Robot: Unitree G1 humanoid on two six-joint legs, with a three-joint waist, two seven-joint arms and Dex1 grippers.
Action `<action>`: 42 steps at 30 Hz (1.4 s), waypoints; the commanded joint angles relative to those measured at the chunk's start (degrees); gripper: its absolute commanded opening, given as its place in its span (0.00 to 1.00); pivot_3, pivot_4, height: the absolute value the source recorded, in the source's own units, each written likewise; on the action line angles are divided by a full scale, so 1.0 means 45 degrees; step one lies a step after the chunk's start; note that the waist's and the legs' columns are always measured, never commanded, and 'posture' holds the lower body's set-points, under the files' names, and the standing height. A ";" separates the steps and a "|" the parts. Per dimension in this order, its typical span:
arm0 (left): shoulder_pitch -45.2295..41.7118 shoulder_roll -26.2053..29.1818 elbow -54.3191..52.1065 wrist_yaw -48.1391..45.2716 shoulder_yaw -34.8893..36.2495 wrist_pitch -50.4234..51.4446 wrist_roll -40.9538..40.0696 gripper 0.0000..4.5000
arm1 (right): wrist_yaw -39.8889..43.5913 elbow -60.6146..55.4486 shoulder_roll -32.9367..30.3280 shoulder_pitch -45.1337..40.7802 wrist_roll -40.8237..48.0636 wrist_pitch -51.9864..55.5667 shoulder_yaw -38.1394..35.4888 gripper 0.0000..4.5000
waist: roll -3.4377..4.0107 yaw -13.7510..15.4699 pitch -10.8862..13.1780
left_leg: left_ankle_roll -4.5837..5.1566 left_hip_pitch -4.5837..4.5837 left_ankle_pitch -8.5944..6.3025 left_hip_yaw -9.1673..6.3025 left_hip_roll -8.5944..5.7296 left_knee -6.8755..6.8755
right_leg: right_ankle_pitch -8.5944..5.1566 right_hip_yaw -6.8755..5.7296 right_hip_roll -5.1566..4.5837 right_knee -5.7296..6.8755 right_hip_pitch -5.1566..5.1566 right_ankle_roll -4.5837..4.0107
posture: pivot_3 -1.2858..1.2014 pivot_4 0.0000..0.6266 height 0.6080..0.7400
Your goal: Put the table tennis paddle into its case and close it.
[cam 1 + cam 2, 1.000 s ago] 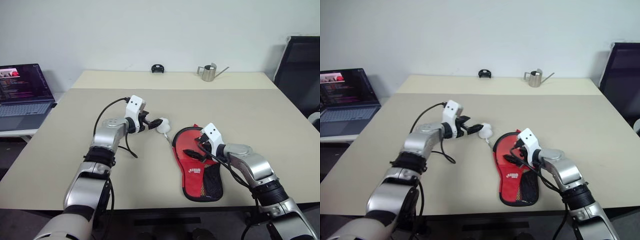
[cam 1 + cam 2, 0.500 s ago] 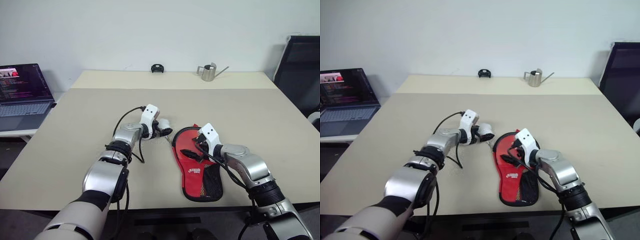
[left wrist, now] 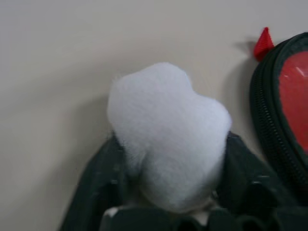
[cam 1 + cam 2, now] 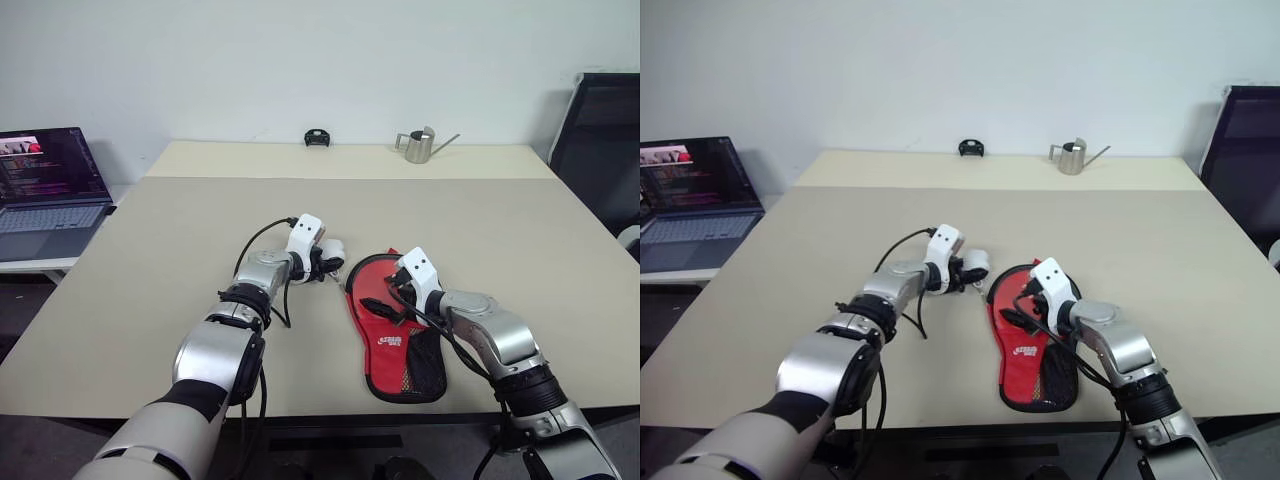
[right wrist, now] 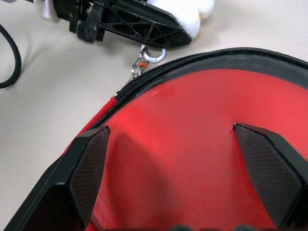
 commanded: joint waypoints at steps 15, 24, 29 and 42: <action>0.1223 0.1180 -0.1218 -0.2586 0.0085 -0.0096 0.0004 0.09 | -0.1169 -0.0191 0.0256 0.0434 -0.0467 0.1429 0.0071 1.00 | -0.0001 -0.0027 -0.0019 | 0.0000 0.0017 0.0000 0.0006 0.0002 -0.0001 | 0.0000 0.0011 0.0001 0.0011 0.0002 0.0000 | 0.52 0.24 1.00; 0.0683 0.1518 -0.1064 -0.2364 -0.0024 -0.0225 0.0258 0.09 | -0.2116 0.0384 0.1012 0.0718 -0.0956 0.1339 0.0111 1.00 | -0.0068 -0.0042 -0.0070 | 0.0001 0.0069 0.0000 0.0010 0.0003 0.0001 | -0.0001 0.0024 0.0008 0.0064 0.0026 0.0000 | 0.52 0.24 1.00; 0.0018 0.1044 -0.0698 -0.2087 -0.0176 -0.0694 0.0583 0.09 | -0.2476 0.0106 0.1523 0.1089 -0.1102 0.1432 0.0250 1.00 | -0.0082 -0.0025 -0.0079 | -0.0001 0.0092 0.0001 0.0010 0.0003 0.0004 | -0.0002 0.0024 0.0008 0.0102 0.0031 0.0001 | 0.52 0.24 1.00; -0.1505 -0.0120 0.0688 0.0078 -0.0375 -0.1993 0.1814 0.09 | -0.3446 -0.1405 0.2309 0.2800 -0.1302 0.2167 0.0035 1.00 | -0.0103 -0.0027 -0.0095 | -0.0001 0.0092 0.0001 0.0011 0.0004 -0.0005 | -0.0006 0.0027 0.0011 0.0091 0.0031 0.0003 | 0.52 0.24 1.00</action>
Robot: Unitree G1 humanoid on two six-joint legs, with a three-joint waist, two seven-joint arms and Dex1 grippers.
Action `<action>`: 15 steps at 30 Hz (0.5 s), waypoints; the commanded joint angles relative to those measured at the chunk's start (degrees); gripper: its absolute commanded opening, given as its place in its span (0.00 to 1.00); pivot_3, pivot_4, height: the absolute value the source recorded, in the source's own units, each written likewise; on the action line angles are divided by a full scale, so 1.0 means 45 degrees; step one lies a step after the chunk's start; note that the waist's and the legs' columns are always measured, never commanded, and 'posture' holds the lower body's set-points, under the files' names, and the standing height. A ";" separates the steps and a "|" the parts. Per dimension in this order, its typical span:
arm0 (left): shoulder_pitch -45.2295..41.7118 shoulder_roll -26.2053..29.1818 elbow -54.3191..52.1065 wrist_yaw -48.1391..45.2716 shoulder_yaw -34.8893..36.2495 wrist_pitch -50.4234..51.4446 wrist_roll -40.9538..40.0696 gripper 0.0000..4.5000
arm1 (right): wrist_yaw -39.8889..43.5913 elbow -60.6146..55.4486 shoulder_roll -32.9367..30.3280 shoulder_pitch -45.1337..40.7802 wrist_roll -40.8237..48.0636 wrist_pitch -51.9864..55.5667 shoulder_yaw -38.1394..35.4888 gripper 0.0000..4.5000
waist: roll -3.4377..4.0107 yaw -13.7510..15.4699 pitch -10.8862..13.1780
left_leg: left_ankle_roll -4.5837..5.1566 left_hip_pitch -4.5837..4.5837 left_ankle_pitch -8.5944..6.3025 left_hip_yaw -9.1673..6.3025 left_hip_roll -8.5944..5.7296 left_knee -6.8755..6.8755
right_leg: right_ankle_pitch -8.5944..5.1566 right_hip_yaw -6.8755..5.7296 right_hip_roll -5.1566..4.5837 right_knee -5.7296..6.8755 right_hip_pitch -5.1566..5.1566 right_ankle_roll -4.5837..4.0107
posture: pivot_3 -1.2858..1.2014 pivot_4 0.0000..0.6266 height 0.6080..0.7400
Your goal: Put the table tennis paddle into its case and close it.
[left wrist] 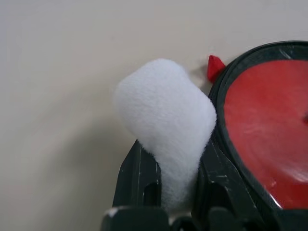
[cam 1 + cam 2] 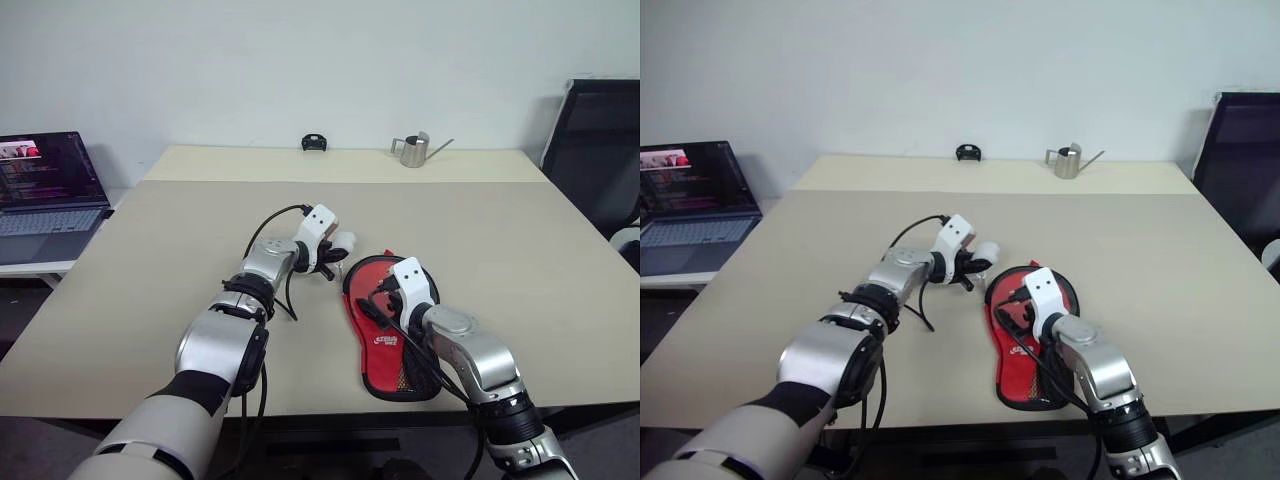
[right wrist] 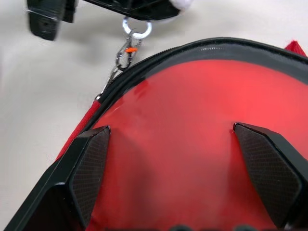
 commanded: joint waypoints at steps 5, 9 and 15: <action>-0.0735 -0.0226 0.0277 0.1512 -0.0005 -0.0797 0.0647 0.09 | -0.0548 -0.0183 0.0419 0.1463 0.0127 0.1602 0.0151 1.00 | -0.0009 0.0011 -0.0006 | 0.0000 0.0000 0.0000 -0.0001 -0.0002 0.0001 | 0.0000 -0.0002 0.0000 0.0002 0.0002 0.0001 | 0.52 0.24 1.00; -0.0883 -0.0569 0.0425 0.2503 0.0076 -0.0925 0.0899 0.09 | -0.0892 -0.0731 0.0711 0.1933 0.0150 0.1904 0.0169 1.00 | -0.0036 0.0027 -0.0023 | 0.0000 0.0000 0.0000 -0.0003 -0.0001 0.0001 | -0.0001 -0.0004 -0.0001 0.0000 0.0004 0.0002 | 0.52 0.24 1.00; -0.1127 -0.0960 0.0489 0.2696 0.0195 -0.1062 0.0937 0.09 | -0.1065 -0.0885 0.0775 0.2098 0.0100 0.2053 0.0077 1.00 | -0.0041 0.0021 -0.0027 | -0.0001 0.0004 0.0000 -0.0003 -0.0003 0.0001 | -0.0001 -0.0009 0.0006 0.0000 0.0008 0.0002 | 0.52 0.24 1.00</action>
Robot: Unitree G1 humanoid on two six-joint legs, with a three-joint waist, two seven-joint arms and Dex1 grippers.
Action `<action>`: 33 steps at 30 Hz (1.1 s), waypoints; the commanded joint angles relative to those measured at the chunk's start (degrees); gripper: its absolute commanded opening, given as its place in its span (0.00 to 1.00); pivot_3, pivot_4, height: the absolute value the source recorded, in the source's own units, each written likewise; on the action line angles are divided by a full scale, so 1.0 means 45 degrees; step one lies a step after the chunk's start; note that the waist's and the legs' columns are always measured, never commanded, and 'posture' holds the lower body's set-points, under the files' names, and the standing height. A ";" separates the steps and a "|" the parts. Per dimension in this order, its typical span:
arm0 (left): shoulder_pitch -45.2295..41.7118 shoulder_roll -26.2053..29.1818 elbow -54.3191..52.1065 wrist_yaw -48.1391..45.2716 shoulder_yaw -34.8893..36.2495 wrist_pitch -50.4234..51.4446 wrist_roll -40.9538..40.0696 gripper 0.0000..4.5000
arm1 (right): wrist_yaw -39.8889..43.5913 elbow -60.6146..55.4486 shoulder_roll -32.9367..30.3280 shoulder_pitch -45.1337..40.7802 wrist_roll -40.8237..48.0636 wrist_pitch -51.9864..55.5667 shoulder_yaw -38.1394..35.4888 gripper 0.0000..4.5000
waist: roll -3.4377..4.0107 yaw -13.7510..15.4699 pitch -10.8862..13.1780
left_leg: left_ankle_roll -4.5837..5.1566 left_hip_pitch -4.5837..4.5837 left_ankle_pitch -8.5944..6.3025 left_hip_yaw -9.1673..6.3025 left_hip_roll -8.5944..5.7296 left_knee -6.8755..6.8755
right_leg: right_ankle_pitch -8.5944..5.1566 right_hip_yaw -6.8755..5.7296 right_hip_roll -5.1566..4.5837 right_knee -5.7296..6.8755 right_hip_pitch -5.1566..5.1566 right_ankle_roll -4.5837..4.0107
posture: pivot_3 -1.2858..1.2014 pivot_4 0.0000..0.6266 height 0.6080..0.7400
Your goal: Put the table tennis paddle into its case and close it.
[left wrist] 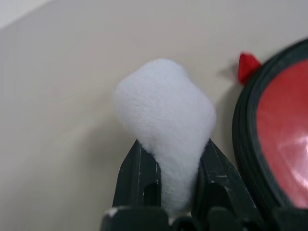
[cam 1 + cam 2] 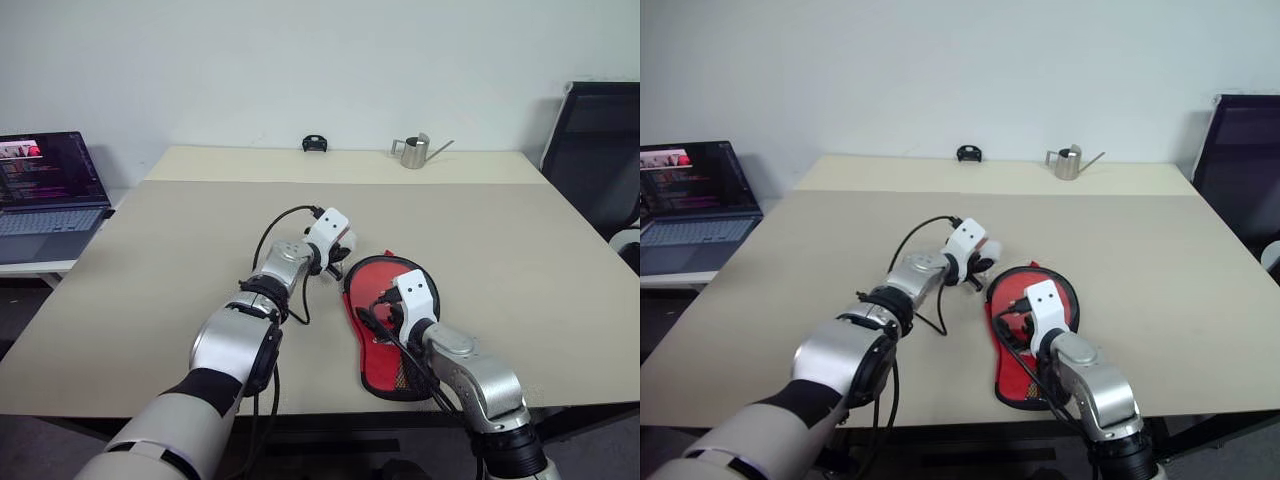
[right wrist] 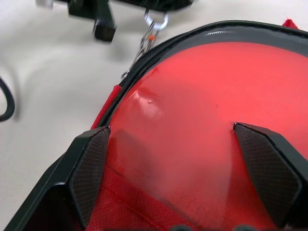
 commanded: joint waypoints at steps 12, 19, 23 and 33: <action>-0.1091 -0.0762 -0.0119 0.2223 0.0212 -0.0857 0.0567 0.09 | -0.0341 0.0523 0.0056 0.0764 0.0084 0.1551 0.0056 1.00 | -0.0003 0.0008 -0.0003 | 0.0000 0.0001 0.0000 -0.0001 -0.0001 -0.0001 | -0.0001 0.0001 0.0024 -0.0007 0.0004 0.0002 | 0.52 0.24 1.00; -0.1369 -0.1209 -0.0006 0.3777 0.0133 -0.0804 0.1102 0.09 | -0.0867 -0.0522 0.0382 0.1263 0.0122 0.2259 0.0163 1.00 | -0.0003 0.0011 -0.0003 | -0.0001 -0.0007 -0.0001 -0.0003 0.0000 -0.0006 | -0.0001 -0.0001 0.0018 -0.0018 0.0003 0.0003 | 0.52 0.24 1.00; -0.1541 -0.1744 0.0021 0.4354 0.0182 -0.0911 0.1286 0.09 | -0.1151 -0.1253 0.0488 0.1659 0.0110 0.2789 0.0196 1.00 | -0.0004 0.0035 -0.0003 | -0.0001 -0.0015 -0.0001 -0.0005 -0.0001 -0.0011 | -0.0001 -0.0005 0.0017 -0.0030 0.0002 0.0004 | 0.52 0.24 1.00; -0.1890 -0.2997 0.0050 0.4816 0.0184 -0.0906 0.1642 0.09 | -0.1687 -0.2697 0.0759 0.2440 0.0151 0.3799 0.0181 1.00 | -0.0003 0.0076 -0.0002 | -0.0001 -0.0051 -0.0001 -0.0030 -0.0009 -0.0017 | -0.0002 -0.0038 0.0019 -0.0075 -0.0001 0.0005 | 0.52 0.24 1.00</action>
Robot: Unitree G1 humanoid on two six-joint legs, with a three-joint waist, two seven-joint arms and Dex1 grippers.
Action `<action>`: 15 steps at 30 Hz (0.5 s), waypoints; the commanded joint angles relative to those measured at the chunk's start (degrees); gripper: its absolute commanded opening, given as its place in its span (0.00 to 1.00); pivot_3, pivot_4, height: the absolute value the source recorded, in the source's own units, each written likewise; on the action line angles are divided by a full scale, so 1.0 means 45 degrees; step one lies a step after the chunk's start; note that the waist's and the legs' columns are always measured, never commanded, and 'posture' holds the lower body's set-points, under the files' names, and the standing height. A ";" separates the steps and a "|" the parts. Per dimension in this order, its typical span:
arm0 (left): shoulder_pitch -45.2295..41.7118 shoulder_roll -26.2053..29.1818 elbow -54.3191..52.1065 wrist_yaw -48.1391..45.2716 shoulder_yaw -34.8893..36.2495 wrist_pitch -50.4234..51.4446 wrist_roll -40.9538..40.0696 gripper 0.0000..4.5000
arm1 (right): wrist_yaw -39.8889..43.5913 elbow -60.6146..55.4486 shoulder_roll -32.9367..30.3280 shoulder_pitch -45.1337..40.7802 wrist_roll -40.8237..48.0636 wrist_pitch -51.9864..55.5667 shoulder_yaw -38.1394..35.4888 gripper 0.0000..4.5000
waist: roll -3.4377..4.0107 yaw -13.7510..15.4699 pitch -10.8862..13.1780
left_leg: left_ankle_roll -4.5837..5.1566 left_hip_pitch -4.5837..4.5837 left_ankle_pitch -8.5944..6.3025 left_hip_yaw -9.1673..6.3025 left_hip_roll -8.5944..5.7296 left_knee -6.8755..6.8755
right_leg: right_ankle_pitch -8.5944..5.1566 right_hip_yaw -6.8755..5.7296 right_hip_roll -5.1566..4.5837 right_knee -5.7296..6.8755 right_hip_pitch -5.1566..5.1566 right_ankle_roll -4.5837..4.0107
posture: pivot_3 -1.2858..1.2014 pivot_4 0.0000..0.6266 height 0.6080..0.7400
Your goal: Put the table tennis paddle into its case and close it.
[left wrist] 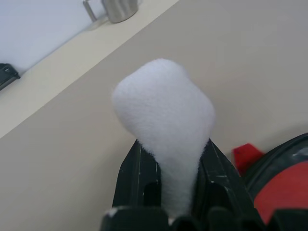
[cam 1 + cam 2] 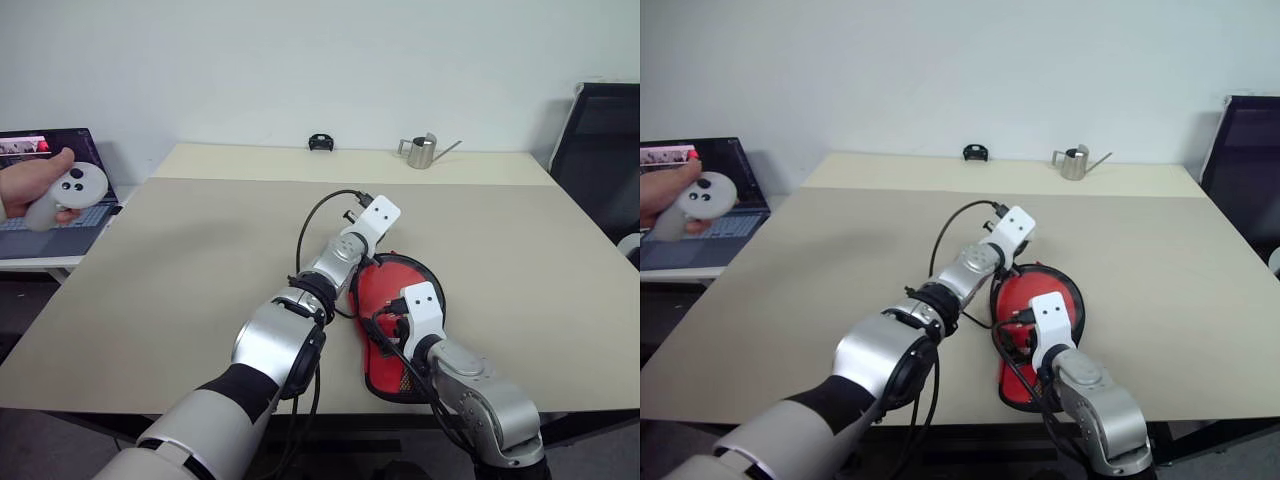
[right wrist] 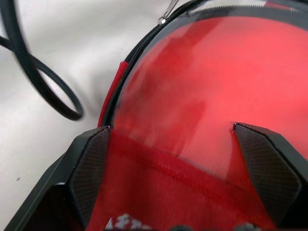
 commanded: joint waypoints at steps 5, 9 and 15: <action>-0.0950 -0.0522 -0.0353 0.0461 0.0015 -0.0398 0.0315 0.09 | -0.0360 0.0179 0.0195 0.1025 0.0168 0.1533 0.0174 1.00 | 0.0000 0.0068 0.0000 | 0.0000 -0.0014 0.0000 -0.0009 -0.0004 -0.0002 | 0.0000 -0.0011 0.0000 -0.0021 0.0000 0.0001 | 0.52 0.24 1.00; -0.1021 -0.0529 -0.0340 0.0684 0.0047 -0.0303 0.0443 0.09 | -0.0520 -0.0041 0.0351 0.1113 0.0169 0.1691 0.0252 1.00 | 0.0000 0.0117 0.0000 | 0.0000 -0.0018 0.0000 -0.0012 -0.0005 -0.0005 | 0.0000 -0.0017 0.0000 -0.0028 -0.0001 0.0001 | 0.52 0.24 1.00; -0.1303 0.0042 -0.0338 0.1607 0.0353 -0.0128 0.0431 0.09 | -0.0666 -0.0052 0.0581 0.1182 0.0215 0.1662 0.0294 1.00 | 0.0000 0.0125 0.0000 | 0.0000 -0.0019 0.0000 -0.0012 -0.0003 -0.0007 | 0.0000 -0.0016 -0.0001 -0.0031 -0.0003 0.0001 | 0.52 0.24 1.00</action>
